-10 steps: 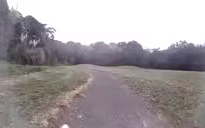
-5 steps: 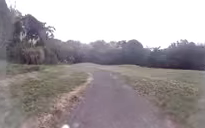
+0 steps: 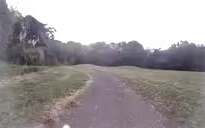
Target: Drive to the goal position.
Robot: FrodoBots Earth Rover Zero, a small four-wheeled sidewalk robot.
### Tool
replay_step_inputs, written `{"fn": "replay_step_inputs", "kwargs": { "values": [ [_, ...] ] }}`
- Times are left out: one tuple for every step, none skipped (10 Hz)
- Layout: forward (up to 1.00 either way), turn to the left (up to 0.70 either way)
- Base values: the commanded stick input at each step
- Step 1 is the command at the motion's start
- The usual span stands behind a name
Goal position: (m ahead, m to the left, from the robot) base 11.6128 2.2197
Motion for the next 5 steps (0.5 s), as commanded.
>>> {"fn": "replay_step_inputs", "kwargs": {
  "values": [
    [0.45, 0.0],
    [0.45, 0.0],
    [0.45, 0.0],
    [0.45, 0.0],
    [0.45, 0.0]
  ]
}}
